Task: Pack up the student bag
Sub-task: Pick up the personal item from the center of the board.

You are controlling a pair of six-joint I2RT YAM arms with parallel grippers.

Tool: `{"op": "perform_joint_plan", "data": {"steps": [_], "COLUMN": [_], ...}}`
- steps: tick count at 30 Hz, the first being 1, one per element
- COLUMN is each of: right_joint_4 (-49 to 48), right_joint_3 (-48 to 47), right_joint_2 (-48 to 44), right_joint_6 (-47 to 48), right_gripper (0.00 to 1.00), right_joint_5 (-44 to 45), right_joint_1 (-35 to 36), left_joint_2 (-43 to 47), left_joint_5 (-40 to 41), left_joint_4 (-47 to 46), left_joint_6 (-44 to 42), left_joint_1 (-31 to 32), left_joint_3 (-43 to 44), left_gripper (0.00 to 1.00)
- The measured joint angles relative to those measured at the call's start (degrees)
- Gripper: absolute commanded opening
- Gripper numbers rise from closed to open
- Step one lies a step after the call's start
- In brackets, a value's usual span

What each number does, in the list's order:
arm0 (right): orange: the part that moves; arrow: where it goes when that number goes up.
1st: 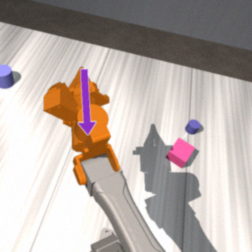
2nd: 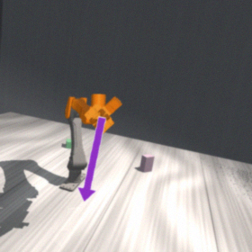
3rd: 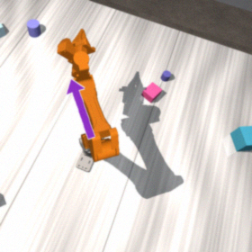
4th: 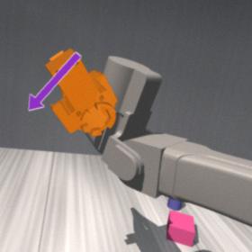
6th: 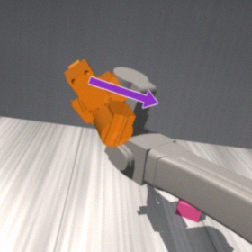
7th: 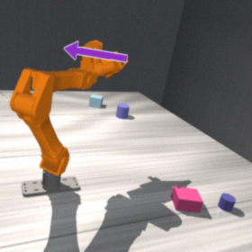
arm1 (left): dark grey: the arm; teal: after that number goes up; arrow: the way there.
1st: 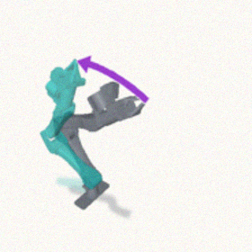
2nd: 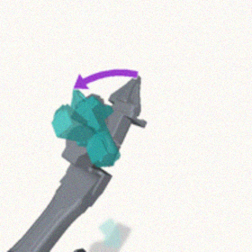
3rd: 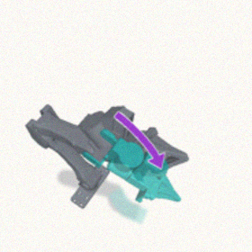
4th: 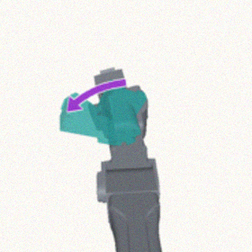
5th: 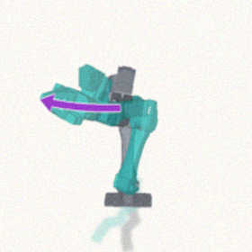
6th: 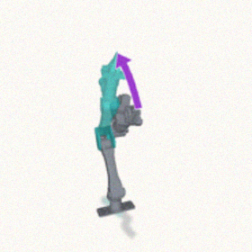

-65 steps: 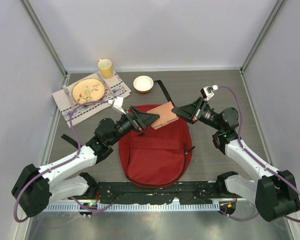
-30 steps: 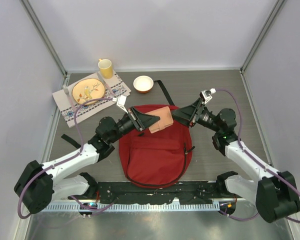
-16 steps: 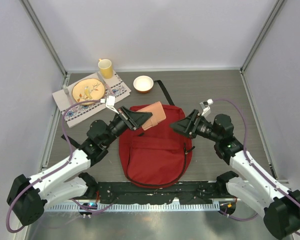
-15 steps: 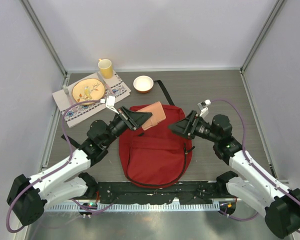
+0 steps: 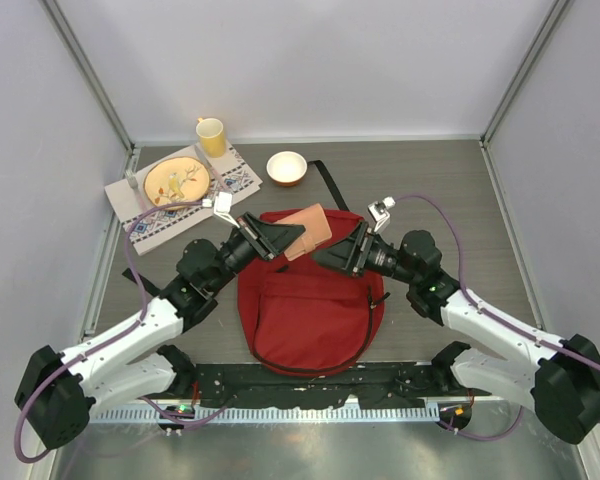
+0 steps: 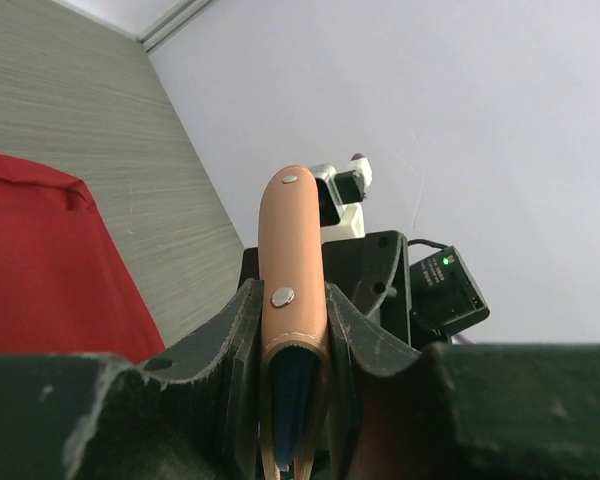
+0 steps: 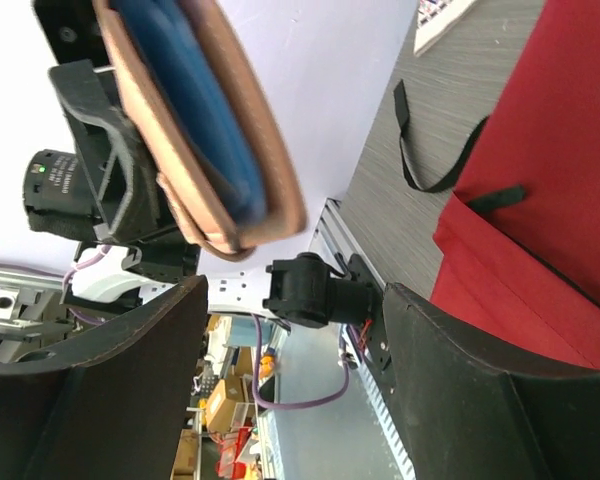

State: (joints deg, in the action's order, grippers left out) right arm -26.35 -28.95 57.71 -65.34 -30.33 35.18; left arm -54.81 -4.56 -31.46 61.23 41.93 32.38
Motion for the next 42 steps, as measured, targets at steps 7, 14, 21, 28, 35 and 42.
{"op": "perform_joint_plan", "data": {"steps": [7, 14, 21, 28, 35, 42], "right_joint_4": [-8.61, -14.47, -16.68, -19.65, -22.71, -23.30], "right_joint_3": [-0.07, -0.09, -0.09, -0.09, -0.09, -0.09], "right_joint_2": [1.20, 2.67, 4.61, 4.59, 4.59, 5.33], "right_joint_6": [-1.38, -2.43, -2.75, -3.08, -4.00, -4.31], "right_gripper": [0.77, 0.74, 0.66, 0.58, 0.47, 0.25], "right_joint_5": [2.67, 4.35, 4.92, 6.36, 7.48, 8.57], "right_joint_1": [0.28, 0.28, 0.28, 0.31, 0.28, 0.28], "left_joint_2": [-0.59, -1.92, -2.45, -2.45, -2.45, -2.43], "left_joint_5": [-0.04, -0.50, -1.09, -1.22, -1.42, -1.49], "left_joint_4": [-0.46, -1.99, -3.15, -3.91, -5.84, -7.34], "left_joint_6": [1.36, 2.34, 3.30, 4.17, 4.92, 5.90], "left_joint_1": [0.00, -0.04, -0.02, -0.02, -0.02, -0.04], "left_joint_3": [-0.50, -0.61, -0.66, -1.33, -2.32, -2.75], "left_gripper": [0.31, 0.30, 0.30, 0.30, 0.30, 0.30]}}
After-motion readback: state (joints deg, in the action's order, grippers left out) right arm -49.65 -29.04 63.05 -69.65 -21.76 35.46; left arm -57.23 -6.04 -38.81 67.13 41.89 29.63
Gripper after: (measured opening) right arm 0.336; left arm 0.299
